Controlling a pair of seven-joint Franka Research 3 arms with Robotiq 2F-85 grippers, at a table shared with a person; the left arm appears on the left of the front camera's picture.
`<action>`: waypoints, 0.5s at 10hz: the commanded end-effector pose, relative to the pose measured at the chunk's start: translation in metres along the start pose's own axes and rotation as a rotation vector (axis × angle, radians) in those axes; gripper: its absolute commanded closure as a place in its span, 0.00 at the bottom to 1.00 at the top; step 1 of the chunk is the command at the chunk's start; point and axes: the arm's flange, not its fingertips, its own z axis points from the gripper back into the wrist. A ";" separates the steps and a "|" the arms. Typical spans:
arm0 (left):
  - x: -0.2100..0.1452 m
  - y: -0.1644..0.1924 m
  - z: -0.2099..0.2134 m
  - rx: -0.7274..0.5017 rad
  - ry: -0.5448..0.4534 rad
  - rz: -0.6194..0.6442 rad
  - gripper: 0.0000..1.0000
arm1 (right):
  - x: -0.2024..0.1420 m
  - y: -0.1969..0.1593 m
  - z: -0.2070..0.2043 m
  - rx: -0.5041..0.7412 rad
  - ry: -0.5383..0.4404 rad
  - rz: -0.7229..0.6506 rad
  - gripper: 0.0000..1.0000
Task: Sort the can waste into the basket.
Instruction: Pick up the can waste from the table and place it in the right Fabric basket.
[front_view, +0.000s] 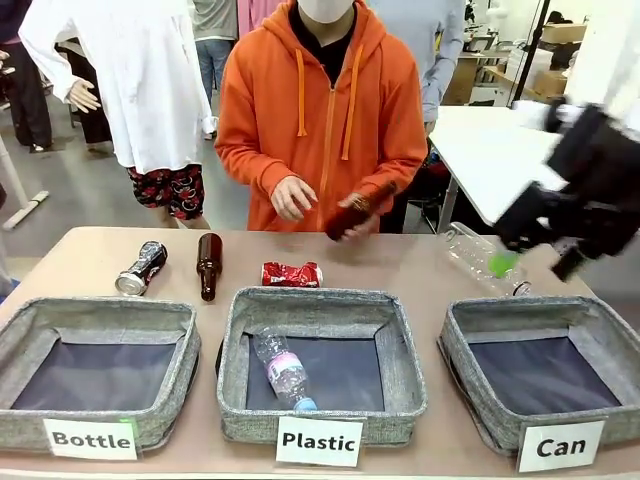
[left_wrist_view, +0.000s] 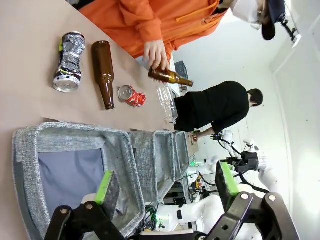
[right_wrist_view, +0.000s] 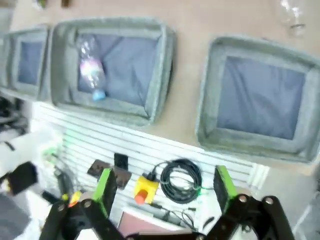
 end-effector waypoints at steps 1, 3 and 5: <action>0.000 0.000 0.000 -0.016 -0.003 -0.020 0.00 | -0.012 -0.074 -0.015 0.247 -0.239 0.193 0.00; 0.000 0.000 0.000 -0.016 -0.003 -0.020 0.00 | -0.008 -0.120 -0.054 0.506 -0.381 0.211 0.00; 0.000 0.000 0.000 -0.016 -0.003 -0.020 0.00 | 0.011 -0.109 0.020 0.276 -0.347 0.091 0.00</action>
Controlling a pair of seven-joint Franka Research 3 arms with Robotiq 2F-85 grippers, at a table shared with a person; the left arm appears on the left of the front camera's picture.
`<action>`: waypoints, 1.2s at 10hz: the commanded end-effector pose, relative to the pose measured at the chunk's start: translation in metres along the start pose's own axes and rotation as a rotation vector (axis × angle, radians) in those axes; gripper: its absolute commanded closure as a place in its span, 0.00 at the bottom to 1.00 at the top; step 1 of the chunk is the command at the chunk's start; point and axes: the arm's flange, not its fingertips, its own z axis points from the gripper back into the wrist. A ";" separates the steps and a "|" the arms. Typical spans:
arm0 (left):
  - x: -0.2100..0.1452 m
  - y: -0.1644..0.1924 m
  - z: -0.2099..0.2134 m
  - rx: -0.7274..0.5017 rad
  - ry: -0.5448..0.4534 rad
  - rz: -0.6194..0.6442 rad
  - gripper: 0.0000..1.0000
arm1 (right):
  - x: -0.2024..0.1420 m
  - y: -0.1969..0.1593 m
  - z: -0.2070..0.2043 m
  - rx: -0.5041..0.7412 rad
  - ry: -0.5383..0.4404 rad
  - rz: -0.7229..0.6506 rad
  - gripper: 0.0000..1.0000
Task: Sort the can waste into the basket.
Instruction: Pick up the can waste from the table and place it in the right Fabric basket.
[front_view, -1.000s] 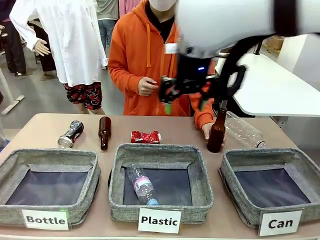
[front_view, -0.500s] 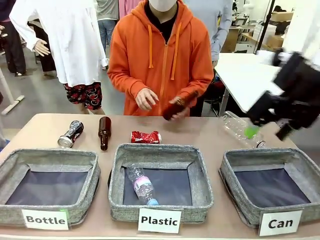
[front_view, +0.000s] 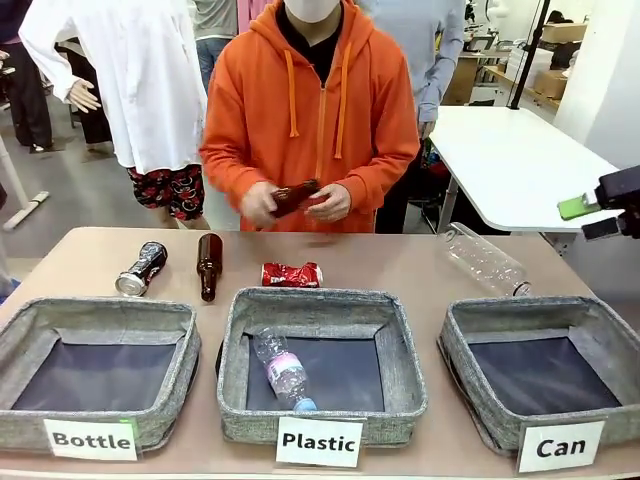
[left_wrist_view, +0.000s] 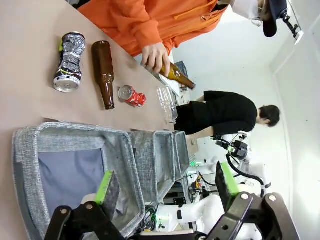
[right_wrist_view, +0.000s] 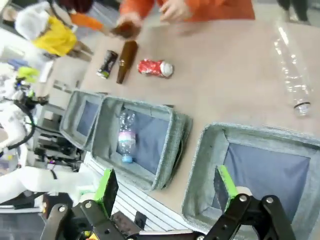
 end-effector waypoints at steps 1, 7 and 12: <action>0.000 0.000 0.000 -0.015 -0.004 -0.021 0.00 | -0.001 0.007 0.005 -0.001 -0.008 0.003 0.00; 0.018 -0.071 0.146 -0.182 -0.301 -0.088 0.00 | 0.129 0.159 -0.172 -0.478 0.296 0.011 0.00; 0.014 -0.050 0.195 -0.298 -0.260 0.024 0.00 | 0.159 0.193 -0.319 -0.591 0.337 0.036 0.00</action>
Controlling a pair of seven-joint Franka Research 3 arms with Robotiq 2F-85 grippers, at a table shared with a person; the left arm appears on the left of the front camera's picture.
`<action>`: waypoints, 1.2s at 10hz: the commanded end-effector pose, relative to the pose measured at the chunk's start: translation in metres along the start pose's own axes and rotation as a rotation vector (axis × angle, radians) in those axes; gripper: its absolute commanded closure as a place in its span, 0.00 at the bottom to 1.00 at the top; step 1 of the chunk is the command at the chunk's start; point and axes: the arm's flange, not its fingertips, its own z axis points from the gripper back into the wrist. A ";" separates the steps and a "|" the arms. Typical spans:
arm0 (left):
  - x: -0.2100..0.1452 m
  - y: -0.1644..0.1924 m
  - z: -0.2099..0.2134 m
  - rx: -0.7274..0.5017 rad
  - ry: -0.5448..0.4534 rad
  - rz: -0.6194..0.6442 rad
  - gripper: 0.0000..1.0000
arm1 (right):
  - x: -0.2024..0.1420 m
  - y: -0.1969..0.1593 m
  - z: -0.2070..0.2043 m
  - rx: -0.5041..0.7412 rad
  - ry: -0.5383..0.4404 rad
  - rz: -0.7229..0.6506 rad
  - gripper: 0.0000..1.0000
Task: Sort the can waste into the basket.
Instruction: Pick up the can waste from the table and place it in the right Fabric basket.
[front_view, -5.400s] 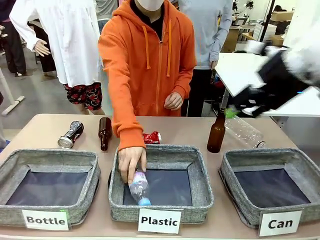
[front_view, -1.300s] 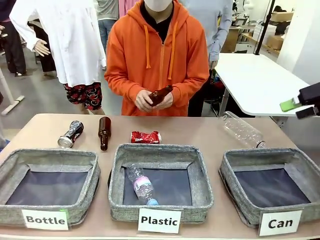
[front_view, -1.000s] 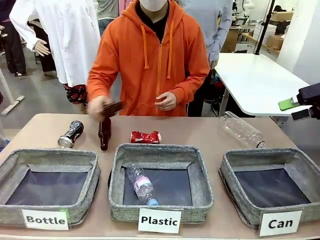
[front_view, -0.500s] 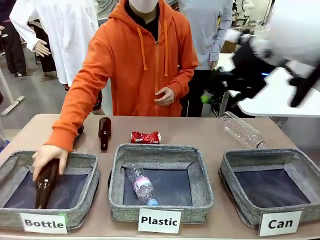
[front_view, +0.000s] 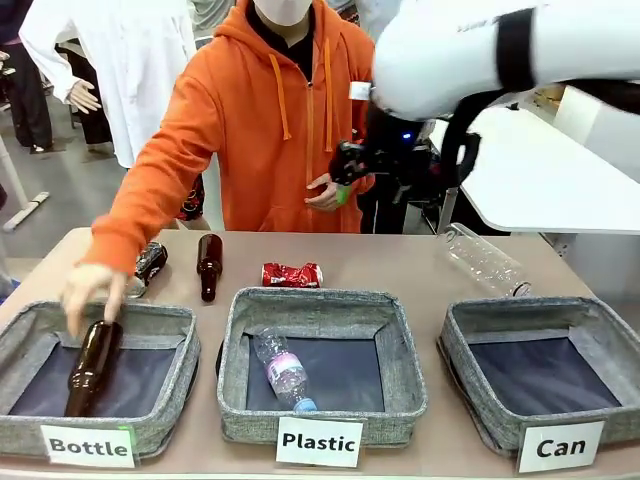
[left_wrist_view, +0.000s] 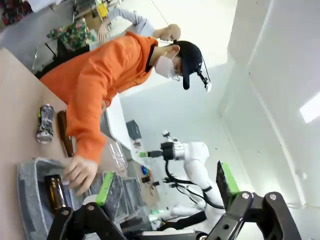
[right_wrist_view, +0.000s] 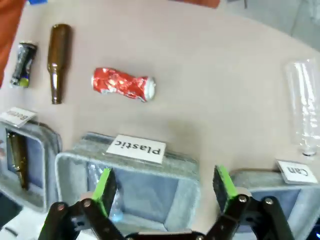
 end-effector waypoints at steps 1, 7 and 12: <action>0.003 0.009 -0.014 -0.022 0.060 0.028 0.00 | 0.025 0.035 -0.037 -0.045 0.058 0.002 0.00; 0.003 0.021 -0.031 -0.004 0.079 0.053 0.00 | 0.016 0.050 -0.098 -0.065 0.148 0.039 0.00; -0.108 0.087 -0.145 0.234 0.552 0.112 0.00 | 0.041 0.052 -0.157 -0.043 0.132 0.193 0.00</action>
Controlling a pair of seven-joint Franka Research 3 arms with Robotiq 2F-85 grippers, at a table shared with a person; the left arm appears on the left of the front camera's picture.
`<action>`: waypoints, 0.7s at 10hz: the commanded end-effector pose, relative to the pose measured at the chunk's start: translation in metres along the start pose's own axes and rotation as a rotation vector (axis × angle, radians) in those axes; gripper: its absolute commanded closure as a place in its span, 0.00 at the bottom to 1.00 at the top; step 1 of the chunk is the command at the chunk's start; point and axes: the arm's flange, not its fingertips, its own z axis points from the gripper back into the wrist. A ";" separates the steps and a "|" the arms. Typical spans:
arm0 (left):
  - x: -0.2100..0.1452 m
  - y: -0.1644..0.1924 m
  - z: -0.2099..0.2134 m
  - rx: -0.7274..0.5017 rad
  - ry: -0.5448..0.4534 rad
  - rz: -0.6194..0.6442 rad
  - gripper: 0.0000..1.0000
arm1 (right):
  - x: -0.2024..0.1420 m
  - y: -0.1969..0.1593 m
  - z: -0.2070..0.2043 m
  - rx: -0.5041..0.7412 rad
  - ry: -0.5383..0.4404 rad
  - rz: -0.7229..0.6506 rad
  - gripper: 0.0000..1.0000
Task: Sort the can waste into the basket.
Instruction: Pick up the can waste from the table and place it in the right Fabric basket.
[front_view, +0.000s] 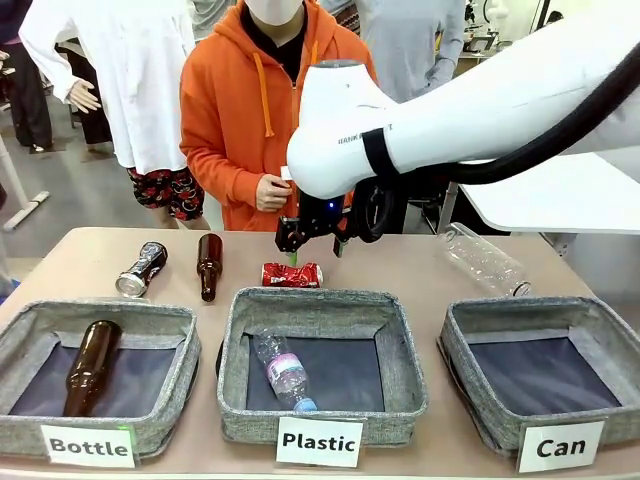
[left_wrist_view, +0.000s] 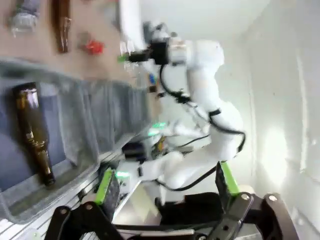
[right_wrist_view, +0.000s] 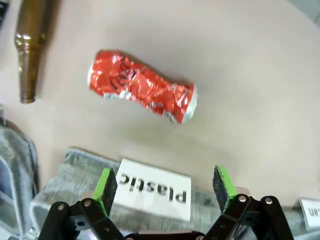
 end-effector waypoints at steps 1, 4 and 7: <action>-0.010 0.031 -0.017 0.206 0.045 -0.020 0.00 | 0.023 -0.013 -0.014 -0.002 -0.031 0.089 0.00; 0.000 0.000 0.000 0.000 0.000 0.000 0.00 | 0.032 -0.039 -0.010 0.084 0.055 0.495 0.00; 0.000 0.000 0.000 0.000 0.000 0.000 0.00 | 0.028 -0.031 -0.016 0.102 0.156 0.984 0.00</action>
